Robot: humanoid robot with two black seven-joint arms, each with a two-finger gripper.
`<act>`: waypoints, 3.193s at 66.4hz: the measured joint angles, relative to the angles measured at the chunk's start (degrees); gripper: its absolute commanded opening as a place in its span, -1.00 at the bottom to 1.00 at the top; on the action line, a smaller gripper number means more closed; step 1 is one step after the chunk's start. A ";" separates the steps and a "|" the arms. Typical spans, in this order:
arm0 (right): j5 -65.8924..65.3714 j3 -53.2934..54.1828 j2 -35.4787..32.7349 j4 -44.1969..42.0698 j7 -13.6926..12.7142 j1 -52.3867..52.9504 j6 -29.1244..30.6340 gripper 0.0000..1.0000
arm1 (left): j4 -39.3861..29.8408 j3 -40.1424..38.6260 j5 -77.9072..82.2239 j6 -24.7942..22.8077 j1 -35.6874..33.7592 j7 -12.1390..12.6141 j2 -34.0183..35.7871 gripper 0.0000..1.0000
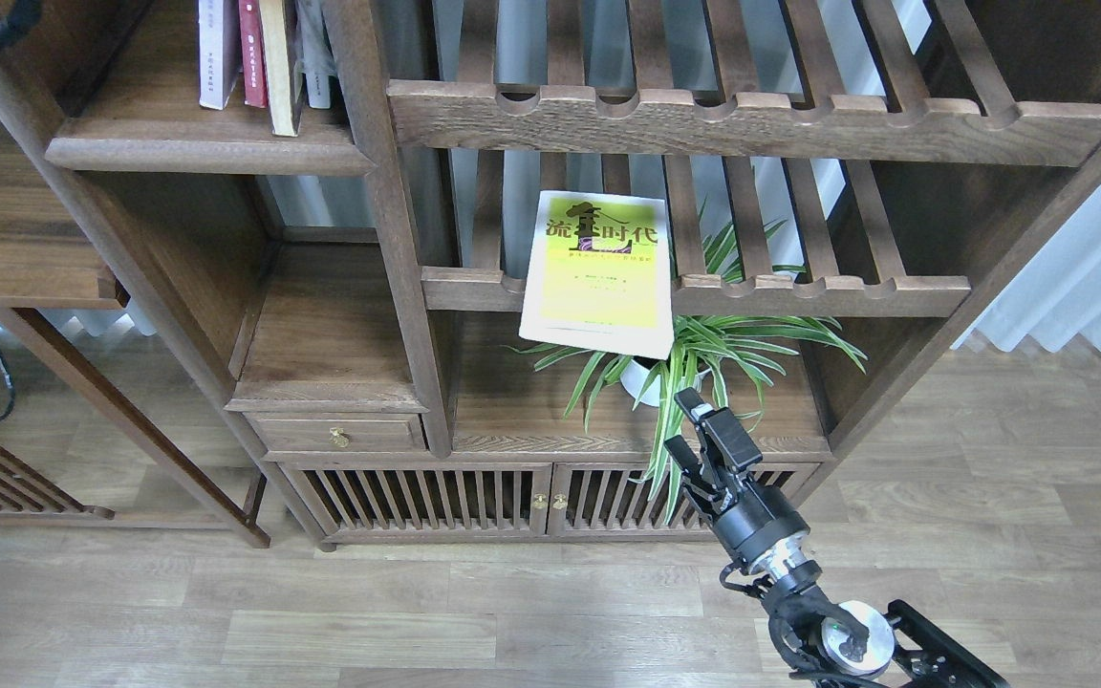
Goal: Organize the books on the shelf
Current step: 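Withdraw the left gripper and reach the right gripper to the yellow book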
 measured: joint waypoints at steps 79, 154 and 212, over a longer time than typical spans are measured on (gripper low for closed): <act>0.44 -0.46 0.25 7.11 -0.19 -1.15 0.00 0.98 | -25.25 -6.33 -25.51 0.06 18.08 3.58 7.21 0.10; 0.04 -3.33 5.99 4.06 4.69 -0.02 0.00 0.98 | -47.41 -20.59 -28.51 0.04 65.43 4.14 6.46 0.48; 0.23 -10.26 5.98 -6.27 9.01 15.10 -0.24 0.97 | -35.50 -20.88 -28.41 0.04 81.01 3.74 0.44 0.72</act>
